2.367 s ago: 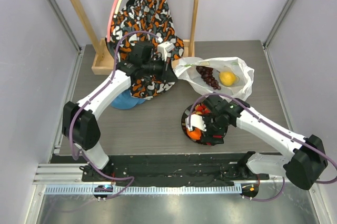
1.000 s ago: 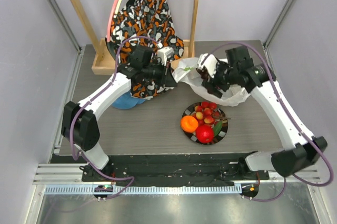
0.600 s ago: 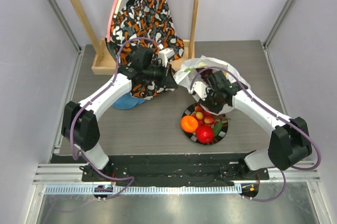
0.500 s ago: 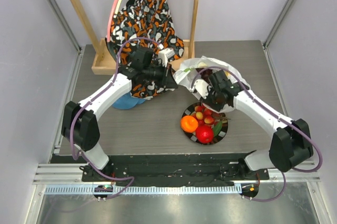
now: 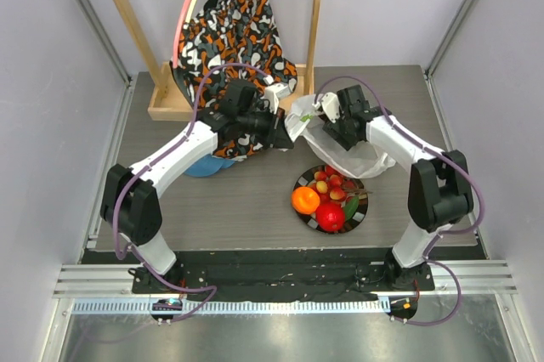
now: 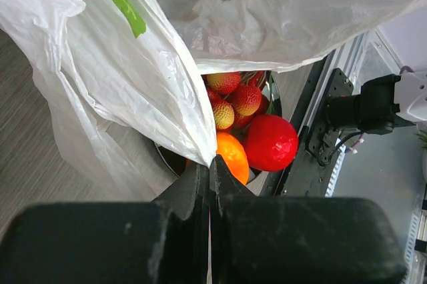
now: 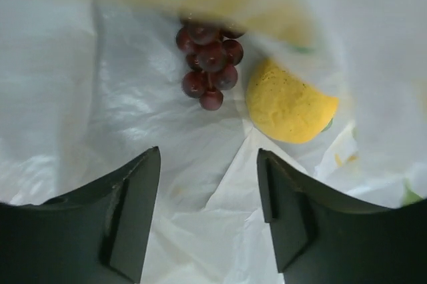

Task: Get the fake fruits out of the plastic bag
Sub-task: Take out the fake fruit from the plastic bag.

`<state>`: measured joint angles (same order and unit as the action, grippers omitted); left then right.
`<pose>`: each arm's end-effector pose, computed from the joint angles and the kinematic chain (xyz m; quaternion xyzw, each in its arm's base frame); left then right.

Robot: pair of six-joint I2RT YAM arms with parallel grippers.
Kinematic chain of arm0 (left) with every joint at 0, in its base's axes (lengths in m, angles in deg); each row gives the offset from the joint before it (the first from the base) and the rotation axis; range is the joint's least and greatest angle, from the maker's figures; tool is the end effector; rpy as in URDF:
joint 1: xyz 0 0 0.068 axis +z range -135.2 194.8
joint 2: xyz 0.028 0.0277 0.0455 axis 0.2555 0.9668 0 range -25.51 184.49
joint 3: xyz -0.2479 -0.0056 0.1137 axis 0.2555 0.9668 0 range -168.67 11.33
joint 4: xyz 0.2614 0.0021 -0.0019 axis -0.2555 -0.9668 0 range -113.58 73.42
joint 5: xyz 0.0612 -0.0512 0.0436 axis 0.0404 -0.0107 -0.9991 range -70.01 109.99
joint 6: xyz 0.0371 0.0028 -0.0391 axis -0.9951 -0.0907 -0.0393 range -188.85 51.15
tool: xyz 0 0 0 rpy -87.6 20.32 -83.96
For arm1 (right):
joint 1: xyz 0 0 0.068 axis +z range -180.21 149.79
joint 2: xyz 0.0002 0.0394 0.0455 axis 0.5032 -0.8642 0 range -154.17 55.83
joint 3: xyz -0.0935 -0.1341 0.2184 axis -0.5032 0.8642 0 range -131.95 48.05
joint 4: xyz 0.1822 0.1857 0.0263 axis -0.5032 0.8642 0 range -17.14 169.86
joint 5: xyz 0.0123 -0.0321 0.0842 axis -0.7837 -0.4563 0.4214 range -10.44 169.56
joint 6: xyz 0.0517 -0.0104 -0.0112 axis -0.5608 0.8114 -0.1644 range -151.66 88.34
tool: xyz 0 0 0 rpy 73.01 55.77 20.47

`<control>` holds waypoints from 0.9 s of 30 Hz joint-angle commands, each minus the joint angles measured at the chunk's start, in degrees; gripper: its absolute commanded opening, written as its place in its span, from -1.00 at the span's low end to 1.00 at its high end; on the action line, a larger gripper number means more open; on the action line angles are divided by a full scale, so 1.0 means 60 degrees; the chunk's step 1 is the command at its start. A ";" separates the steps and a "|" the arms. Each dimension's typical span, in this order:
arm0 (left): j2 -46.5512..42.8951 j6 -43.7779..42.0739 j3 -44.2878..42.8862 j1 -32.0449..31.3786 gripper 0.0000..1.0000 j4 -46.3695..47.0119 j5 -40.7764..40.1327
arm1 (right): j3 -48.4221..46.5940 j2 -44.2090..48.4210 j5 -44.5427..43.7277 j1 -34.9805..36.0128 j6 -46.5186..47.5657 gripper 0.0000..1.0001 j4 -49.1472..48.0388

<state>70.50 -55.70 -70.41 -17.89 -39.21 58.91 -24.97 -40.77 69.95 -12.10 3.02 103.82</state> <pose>0.3088 -0.2246 0.3126 0.2899 0.8060 -0.4386 0.2721 0.3461 0.1069 0.2438 -0.3991 0.8615 -0.1227 0.2888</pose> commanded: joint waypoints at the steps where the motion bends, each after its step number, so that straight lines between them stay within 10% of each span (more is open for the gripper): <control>1: -0.0239 -0.0155 -0.0045 -0.0001 -1.00 0.0139 0.0179 | -0.0662 -0.0467 -0.1020 -0.0351 -0.0301 0.46 -0.0853; 22: -0.0239 -0.0257 0.0058 -0.0001 -1.00 -0.0051 0.0223 | -0.3841 -0.4875 -0.2236 -0.1026 0.1073 0.68 -0.2054; 27: -0.0342 -0.0331 0.0116 -0.0016 -1.00 -0.0110 0.0150 | -0.3916 -0.4894 -0.2180 -0.1245 0.1399 0.12 -0.2099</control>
<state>70.50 -56.36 -69.97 -17.86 -39.54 58.76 -47.28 -70.74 57.47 -18.02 9.27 93.26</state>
